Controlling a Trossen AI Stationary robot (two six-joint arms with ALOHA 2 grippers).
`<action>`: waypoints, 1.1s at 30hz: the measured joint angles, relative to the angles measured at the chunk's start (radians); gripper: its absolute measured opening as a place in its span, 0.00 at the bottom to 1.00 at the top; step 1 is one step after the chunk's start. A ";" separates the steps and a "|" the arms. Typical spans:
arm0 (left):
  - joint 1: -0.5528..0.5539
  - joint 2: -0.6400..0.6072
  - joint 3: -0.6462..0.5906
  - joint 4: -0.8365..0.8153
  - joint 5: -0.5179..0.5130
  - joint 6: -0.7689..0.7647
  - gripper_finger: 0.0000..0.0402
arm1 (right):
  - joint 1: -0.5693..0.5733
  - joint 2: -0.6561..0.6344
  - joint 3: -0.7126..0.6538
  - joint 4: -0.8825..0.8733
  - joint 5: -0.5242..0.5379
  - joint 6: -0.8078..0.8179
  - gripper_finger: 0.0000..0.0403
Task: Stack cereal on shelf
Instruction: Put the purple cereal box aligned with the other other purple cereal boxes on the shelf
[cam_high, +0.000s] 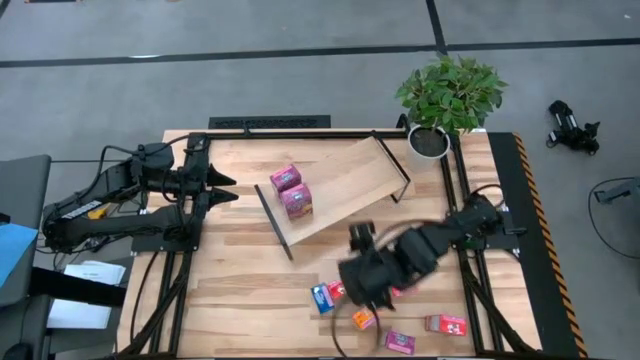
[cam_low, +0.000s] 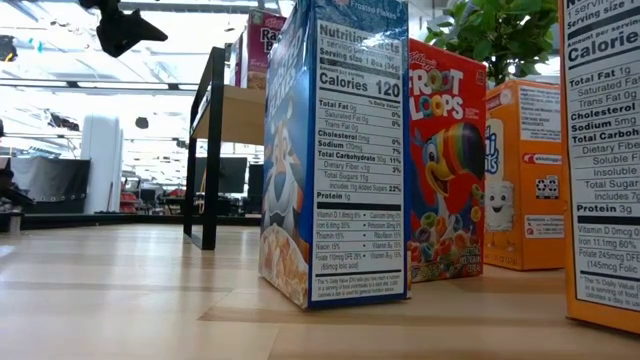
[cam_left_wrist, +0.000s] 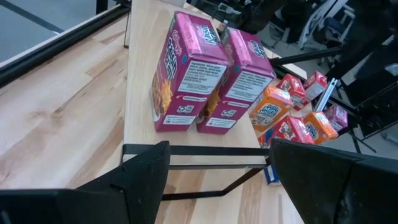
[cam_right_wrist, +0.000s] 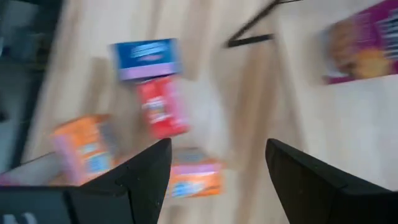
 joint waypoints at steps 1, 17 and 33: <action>0.000 0.000 0.000 0.000 0.000 0.000 0.67 | 0.018 0.005 0.000 -0.003 -0.001 0.017 0.71; 0.000 0.000 0.000 -0.003 0.002 0.015 0.67 | 0.271 0.014 -0.124 -0.003 -0.072 0.773 0.71; 0.000 0.000 0.000 -0.005 -0.026 0.007 0.67 | 0.387 0.013 -0.275 0.125 -0.116 0.943 0.71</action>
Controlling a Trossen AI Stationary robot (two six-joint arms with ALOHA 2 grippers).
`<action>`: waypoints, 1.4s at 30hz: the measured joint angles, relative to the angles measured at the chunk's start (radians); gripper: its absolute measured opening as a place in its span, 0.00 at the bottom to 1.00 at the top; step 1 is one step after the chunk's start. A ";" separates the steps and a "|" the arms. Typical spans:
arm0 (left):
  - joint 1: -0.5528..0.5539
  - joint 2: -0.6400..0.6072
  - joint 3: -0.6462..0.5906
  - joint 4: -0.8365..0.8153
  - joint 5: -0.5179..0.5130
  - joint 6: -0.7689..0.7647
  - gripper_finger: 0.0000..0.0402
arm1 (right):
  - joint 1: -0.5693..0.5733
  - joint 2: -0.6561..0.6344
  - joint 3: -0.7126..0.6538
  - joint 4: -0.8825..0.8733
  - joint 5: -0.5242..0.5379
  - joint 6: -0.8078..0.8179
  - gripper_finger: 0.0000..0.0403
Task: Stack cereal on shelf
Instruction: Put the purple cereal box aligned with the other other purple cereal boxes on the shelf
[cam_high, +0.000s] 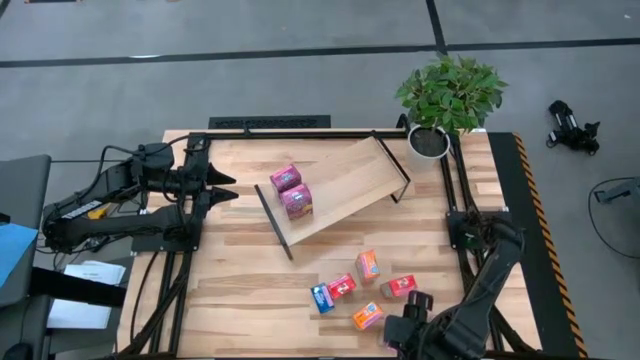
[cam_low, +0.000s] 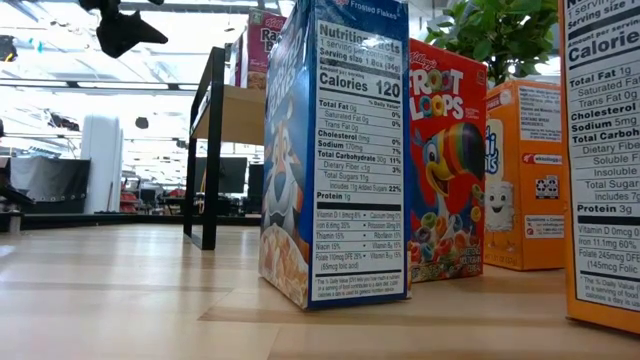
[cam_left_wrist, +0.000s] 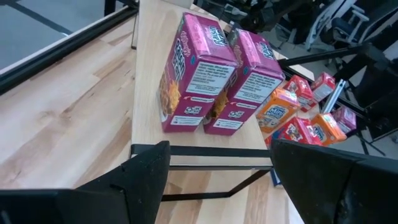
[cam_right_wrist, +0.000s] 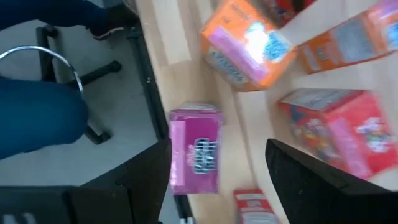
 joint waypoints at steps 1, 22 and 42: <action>0.000 0.000 0.000 0.000 0.000 0.002 0.67 | 0.000 0.001 -0.010 0.015 -0.001 0.000 0.71; 0.000 0.000 0.000 -0.017 -0.001 0.008 0.67 | 0.016 0.000 -0.153 0.141 -0.050 0.042 0.71; 0.000 0.000 0.000 -0.017 -0.026 0.010 0.67 | 0.022 0.000 -0.177 0.167 -0.044 0.042 0.71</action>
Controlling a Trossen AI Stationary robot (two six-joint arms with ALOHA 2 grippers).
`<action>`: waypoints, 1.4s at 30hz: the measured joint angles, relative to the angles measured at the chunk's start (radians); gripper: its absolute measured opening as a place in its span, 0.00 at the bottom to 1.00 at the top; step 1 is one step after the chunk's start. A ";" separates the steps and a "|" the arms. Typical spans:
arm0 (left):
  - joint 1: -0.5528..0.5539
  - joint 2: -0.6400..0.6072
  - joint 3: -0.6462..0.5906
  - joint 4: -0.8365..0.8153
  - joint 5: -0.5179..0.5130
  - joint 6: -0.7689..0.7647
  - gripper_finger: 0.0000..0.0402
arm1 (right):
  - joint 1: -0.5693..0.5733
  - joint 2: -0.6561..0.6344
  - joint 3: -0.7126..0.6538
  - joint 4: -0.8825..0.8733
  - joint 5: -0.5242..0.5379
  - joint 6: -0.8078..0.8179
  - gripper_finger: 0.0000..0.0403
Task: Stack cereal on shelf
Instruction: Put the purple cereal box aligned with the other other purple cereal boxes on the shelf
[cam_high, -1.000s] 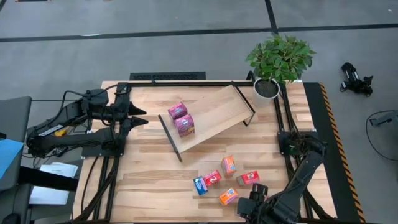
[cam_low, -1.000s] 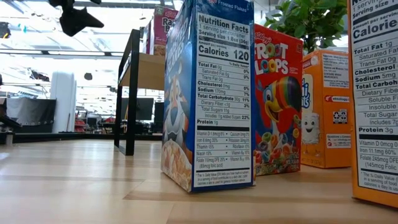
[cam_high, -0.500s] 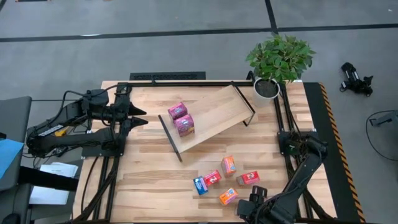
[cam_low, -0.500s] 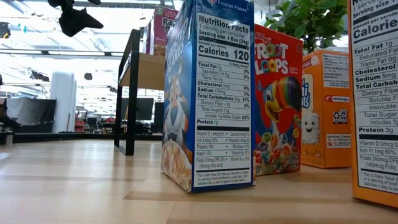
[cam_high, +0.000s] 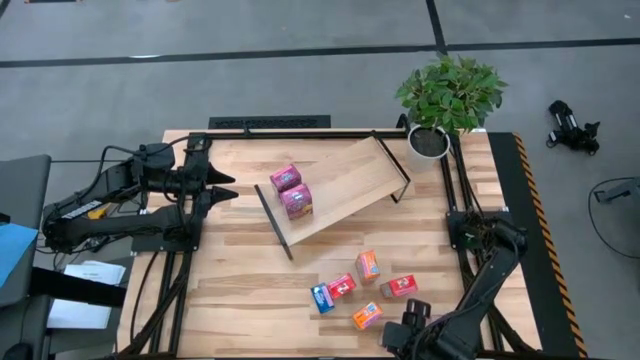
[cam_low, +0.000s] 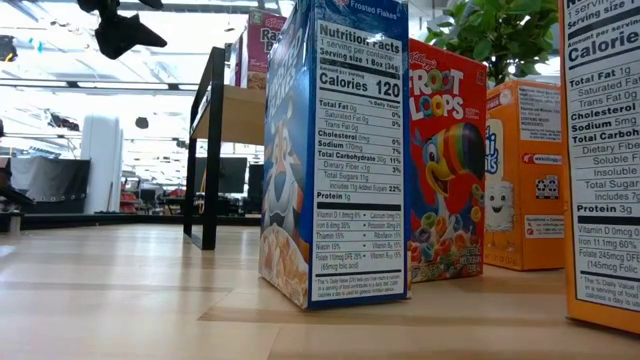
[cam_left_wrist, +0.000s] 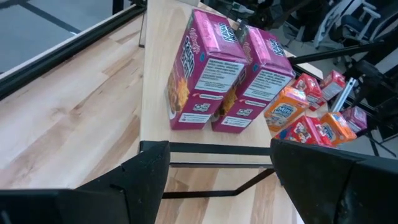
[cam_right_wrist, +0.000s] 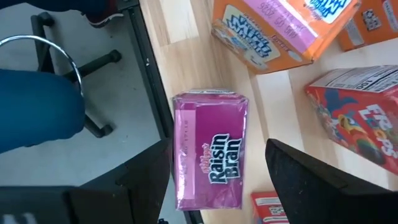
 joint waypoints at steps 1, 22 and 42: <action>0.000 0.000 0.000 0.000 -0.001 0.000 0.67 | 0.000 0.000 0.000 0.000 0.001 0.000 0.71; 0.000 0.000 0.000 0.001 -0.001 0.007 0.67 | -0.016 0.002 -0.069 0.025 -0.079 -0.077 0.71; 0.000 0.000 0.000 0.001 -0.001 0.007 0.67 | -0.048 -0.001 -0.069 0.017 -0.088 -0.168 0.39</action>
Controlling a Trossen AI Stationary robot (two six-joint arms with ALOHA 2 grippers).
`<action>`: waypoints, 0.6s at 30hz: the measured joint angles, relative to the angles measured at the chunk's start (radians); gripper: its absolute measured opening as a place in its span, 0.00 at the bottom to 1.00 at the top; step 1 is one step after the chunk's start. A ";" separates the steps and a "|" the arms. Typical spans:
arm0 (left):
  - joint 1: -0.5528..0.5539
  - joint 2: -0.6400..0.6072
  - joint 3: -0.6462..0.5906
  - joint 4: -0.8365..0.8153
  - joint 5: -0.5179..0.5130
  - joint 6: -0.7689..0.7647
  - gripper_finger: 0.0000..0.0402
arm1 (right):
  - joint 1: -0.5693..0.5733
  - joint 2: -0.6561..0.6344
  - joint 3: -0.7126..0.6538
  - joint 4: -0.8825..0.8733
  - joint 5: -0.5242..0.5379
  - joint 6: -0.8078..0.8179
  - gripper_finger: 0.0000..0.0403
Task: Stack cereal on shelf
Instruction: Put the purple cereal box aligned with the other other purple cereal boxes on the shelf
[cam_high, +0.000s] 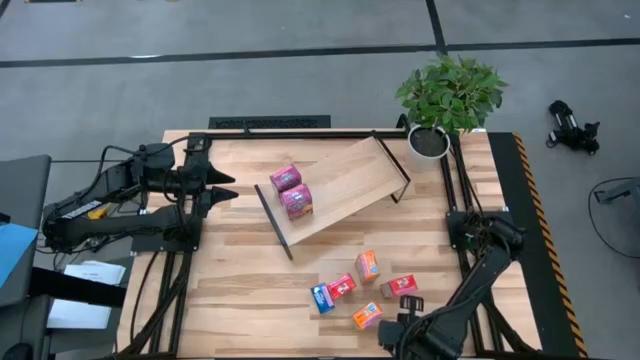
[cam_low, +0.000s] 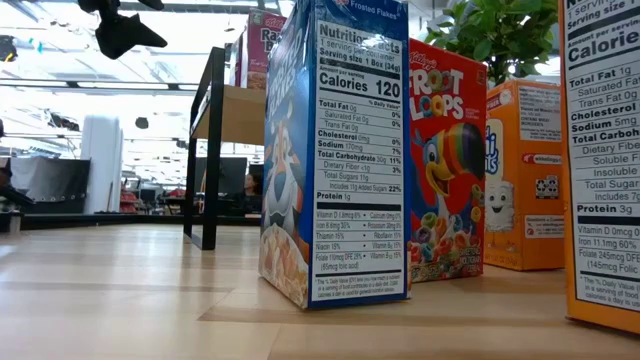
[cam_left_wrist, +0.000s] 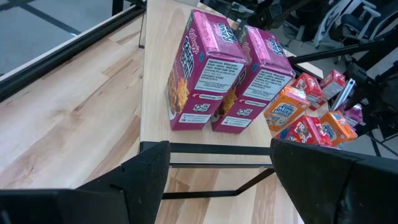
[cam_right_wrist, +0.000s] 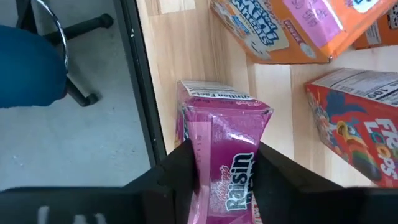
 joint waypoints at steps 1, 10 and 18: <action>0.000 0.000 0.000 0.000 0.000 0.000 0.67 | -0.002 -0.001 0.001 -0.004 -0.002 -0.011 0.38; 0.000 0.000 0.000 0.000 0.000 0.000 0.67 | -0.043 -0.002 0.150 -0.236 0.016 -0.150 0.40; 0.000 0.000 0.000 0.000 0.000 0.000 0.67 | -0.156 -0.030 0.334 -0.307 0.174 -0.456 0.38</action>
